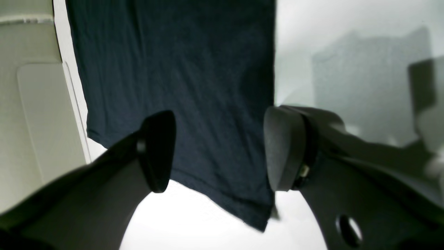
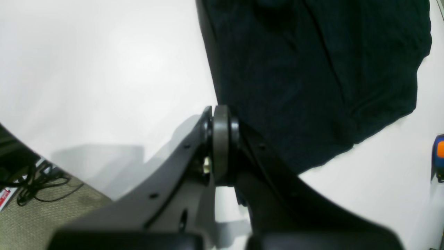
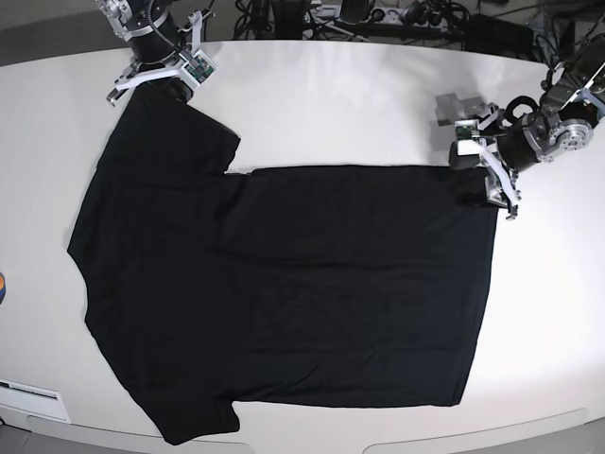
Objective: Fold the T-shirt properly
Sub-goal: 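Move both grippers down to the shirt's shoulder corners and grasp them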
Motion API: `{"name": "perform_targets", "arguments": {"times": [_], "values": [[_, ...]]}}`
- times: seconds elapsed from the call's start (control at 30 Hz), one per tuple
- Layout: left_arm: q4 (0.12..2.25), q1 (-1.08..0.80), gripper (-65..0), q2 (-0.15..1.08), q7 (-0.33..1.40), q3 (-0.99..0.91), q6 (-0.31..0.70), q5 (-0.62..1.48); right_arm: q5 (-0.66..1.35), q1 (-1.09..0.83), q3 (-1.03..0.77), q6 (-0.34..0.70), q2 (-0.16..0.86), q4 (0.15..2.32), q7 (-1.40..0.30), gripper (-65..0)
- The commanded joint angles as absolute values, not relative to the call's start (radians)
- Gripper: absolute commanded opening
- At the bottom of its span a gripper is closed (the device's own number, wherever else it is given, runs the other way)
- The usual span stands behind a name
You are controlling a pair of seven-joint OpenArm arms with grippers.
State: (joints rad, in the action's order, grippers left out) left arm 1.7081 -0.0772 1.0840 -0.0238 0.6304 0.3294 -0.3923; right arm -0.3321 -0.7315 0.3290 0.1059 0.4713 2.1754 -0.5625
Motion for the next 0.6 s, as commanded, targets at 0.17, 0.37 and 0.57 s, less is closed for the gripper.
{"name": "perform_targets", "arguments": {"times": [0.17, 0.37, 0.57], "values": [[1.664, -0.091, -22.0, 1.230, 0.086, 0.723, 0.424, -0.448, -0.337, -0.737, 0.326, 0.093, 0.480, 2.193, -0.554, -65.0], [1.664, -0.088, -22.0, 1.229, 0.074, 0.727, 0.395, -0.446, -0.340, -0.736, 0.326, 0.093, 0.480, 2.193, -0.554, -65.0], [1.664, -0.088, -22.2, 1.151, 0.075, 0.727, 0.393, -0.444, -0.340, -0.734, 0.326, 0.094, 0.480, 2.193, -0.554, -65.0]]}}
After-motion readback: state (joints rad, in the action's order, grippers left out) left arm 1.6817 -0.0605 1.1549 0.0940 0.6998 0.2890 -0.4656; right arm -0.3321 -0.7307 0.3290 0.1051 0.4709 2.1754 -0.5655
